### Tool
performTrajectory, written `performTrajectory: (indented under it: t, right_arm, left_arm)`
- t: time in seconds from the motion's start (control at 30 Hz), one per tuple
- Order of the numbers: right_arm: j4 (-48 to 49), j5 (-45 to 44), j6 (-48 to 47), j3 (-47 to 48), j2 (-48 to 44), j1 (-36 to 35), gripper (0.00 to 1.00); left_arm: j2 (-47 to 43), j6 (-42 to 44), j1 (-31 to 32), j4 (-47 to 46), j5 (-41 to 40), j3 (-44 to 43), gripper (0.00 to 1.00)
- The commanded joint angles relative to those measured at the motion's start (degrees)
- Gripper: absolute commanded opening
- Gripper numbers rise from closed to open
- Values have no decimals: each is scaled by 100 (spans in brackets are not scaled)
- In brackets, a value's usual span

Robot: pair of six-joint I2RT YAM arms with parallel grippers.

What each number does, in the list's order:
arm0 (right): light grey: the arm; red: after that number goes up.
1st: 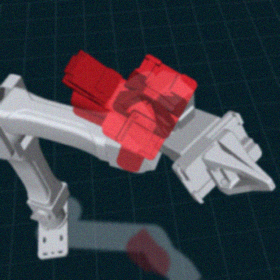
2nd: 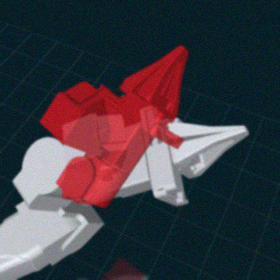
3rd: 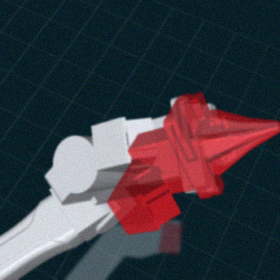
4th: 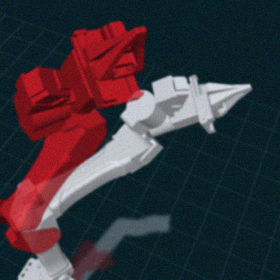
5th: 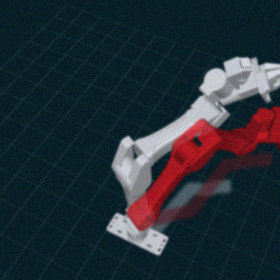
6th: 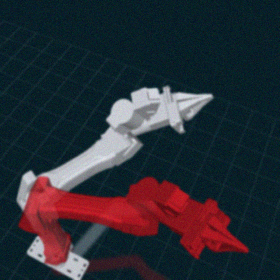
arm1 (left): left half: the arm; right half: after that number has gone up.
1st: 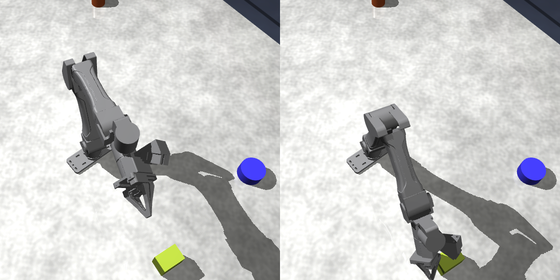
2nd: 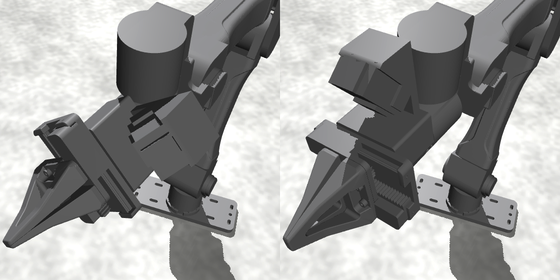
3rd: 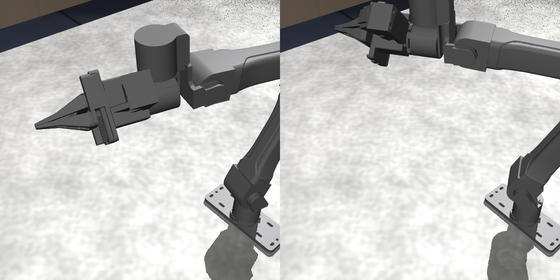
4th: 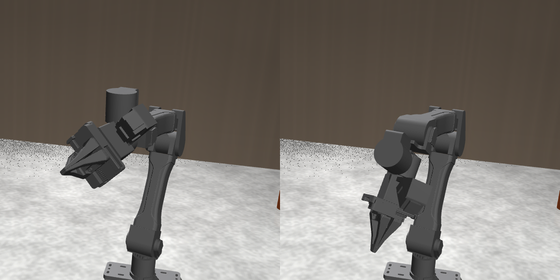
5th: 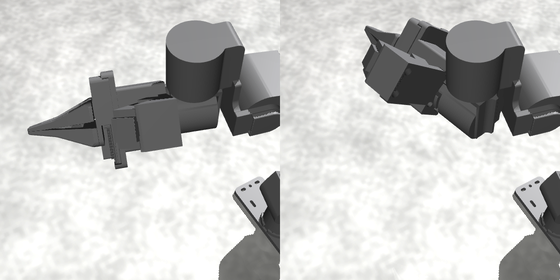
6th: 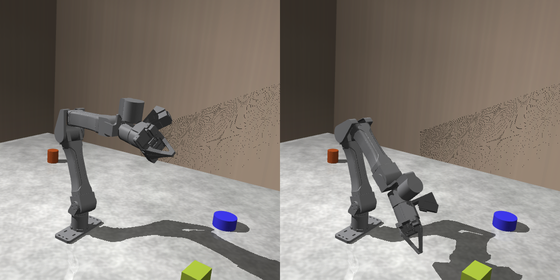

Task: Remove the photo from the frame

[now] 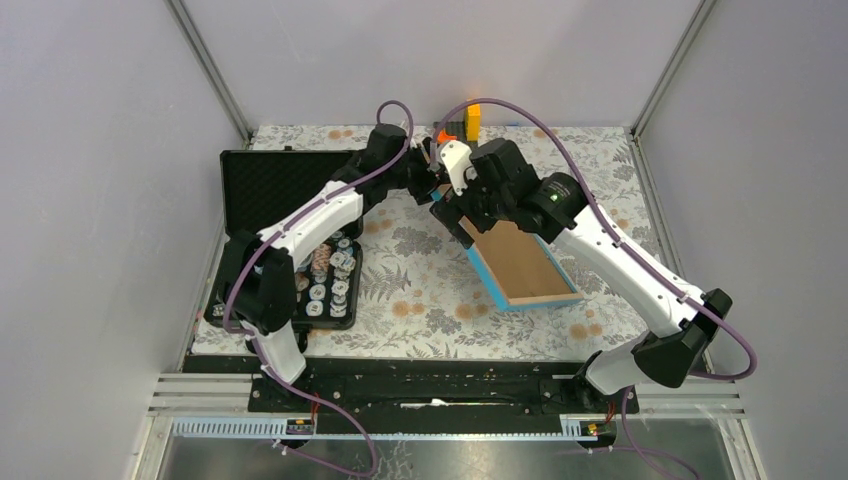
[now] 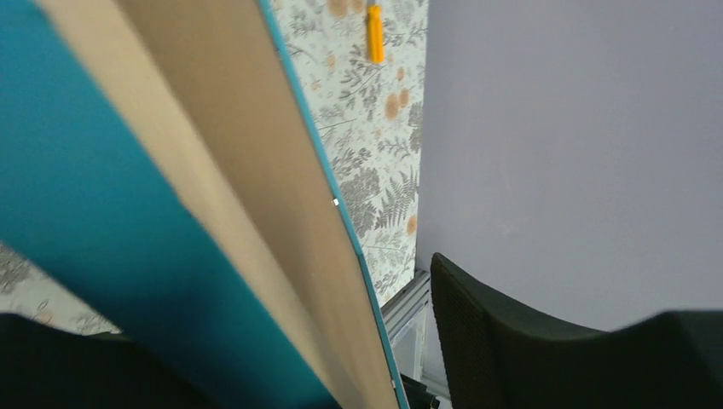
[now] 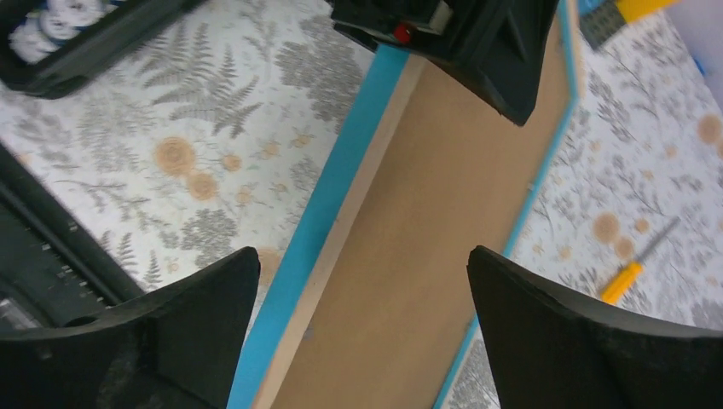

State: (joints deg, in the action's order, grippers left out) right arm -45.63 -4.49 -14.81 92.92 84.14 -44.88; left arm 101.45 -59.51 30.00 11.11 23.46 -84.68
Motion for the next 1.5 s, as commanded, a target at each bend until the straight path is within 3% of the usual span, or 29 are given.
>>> performTrajectory:
  t: [0.0,0.07,0.17,0.3,0.43,0.7,0.97,1.2,1.47]
  right_arm:
    - [-254,1071,-13,505,-218,-31,100]
    - [-361,1327,-20,710,-252,-22,100]
    - [-481,1791,29,906,-288,112,100]
    - [-526,2724,348,1007,-319,740,100]
    - [-468,3216,459,548,-408,1459,100]
    - [-562,4335,468,-889,-320,3444,100]
    - [-286,4210,120,-1810,49,4729,100]
    - [33,4002,66,-2141,513,4857,100]
    - [227,3946,180,-1893,1225,4857,100]
  left_arm:
    - [-689,220,-166,-78,110,148,61]
    - [-802,396,-250,52,155,376,54]
    - [-892,800,-410,360,340,652,35]
    - [-790,1738,-503,1001,785,902,17]
    - [-699,2480,-538,1318,942,1254,8]
    - [242,4097,-745,1974,1200,680,13]
    - [1012,4028,-1076,1466,898,379,15]
    - [1446,3767,-1354,810,563,304,17]
    - [1883,3376,-1368,264,373,125,18]
